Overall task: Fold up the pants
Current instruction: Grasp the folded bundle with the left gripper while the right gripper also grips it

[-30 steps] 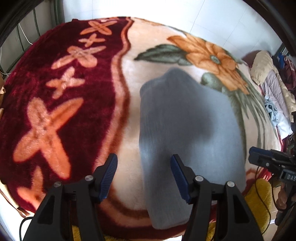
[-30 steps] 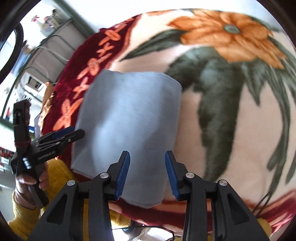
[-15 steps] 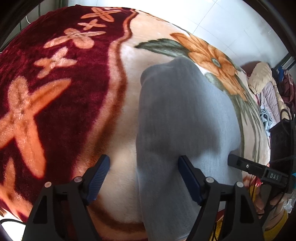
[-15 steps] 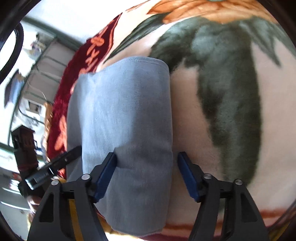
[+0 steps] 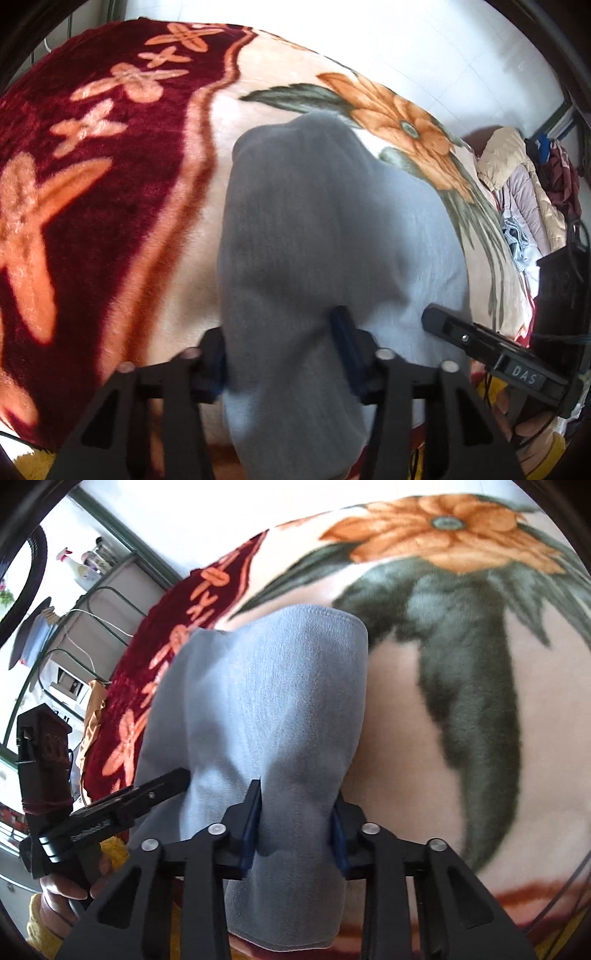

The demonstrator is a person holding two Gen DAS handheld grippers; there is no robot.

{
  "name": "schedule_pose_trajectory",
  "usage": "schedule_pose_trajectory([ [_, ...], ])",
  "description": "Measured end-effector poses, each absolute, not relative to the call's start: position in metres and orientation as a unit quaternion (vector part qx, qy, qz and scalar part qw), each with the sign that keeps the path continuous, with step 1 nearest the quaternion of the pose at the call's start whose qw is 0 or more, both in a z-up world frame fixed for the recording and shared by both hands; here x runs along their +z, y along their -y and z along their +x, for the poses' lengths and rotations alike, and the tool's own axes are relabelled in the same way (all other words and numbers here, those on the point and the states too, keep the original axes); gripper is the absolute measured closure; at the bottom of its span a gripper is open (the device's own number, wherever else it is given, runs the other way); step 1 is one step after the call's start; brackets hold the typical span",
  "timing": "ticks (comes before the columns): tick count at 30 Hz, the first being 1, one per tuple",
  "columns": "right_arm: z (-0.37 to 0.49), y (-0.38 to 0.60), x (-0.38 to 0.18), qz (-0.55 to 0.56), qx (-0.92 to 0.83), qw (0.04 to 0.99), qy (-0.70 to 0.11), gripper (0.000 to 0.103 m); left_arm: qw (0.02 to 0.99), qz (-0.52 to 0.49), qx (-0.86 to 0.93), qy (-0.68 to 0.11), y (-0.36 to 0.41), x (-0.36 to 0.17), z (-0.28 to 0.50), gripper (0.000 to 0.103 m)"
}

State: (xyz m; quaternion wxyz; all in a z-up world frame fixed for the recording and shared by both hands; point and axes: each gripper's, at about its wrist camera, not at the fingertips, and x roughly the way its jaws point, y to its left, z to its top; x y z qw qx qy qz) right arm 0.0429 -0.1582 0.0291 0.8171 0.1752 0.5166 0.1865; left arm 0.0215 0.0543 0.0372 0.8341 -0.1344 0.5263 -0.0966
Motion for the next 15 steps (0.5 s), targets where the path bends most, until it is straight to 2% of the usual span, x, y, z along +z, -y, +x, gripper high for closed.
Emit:
schedule_pose_trajectory([
  [1, 0.040, 0.157, 0.036, 0.168, 0.182, 0.824, -0.509, 0.073, 0.835, -0.133, -0.096, -0.525, -0.054, 0.040, 0.020, 0.067],
  [4, 0.027, 0.145, 0.063, 0.121, 0.184, 0.853, -0.474, 0.074, 0.842, -0.137, -0.101, -0.512, -0.054, 0.053, 0.012, 0.077],
  [8, 0.012, 0.137, 0.094, 0.088, 0.196, 0.874, -0.437, 0.075, 0.858, -0.133, -0.102, -0.486, -0.052, 0.074, -0.002, 0.078],
  [15, -0.001, 0.151, 0.137, 0.111, 0.204, 0.885, -0.404, 0.075, 0.880, -0.152, -0.123, -0.433, -0.059, 0.127, -0.015, 0.079],
])
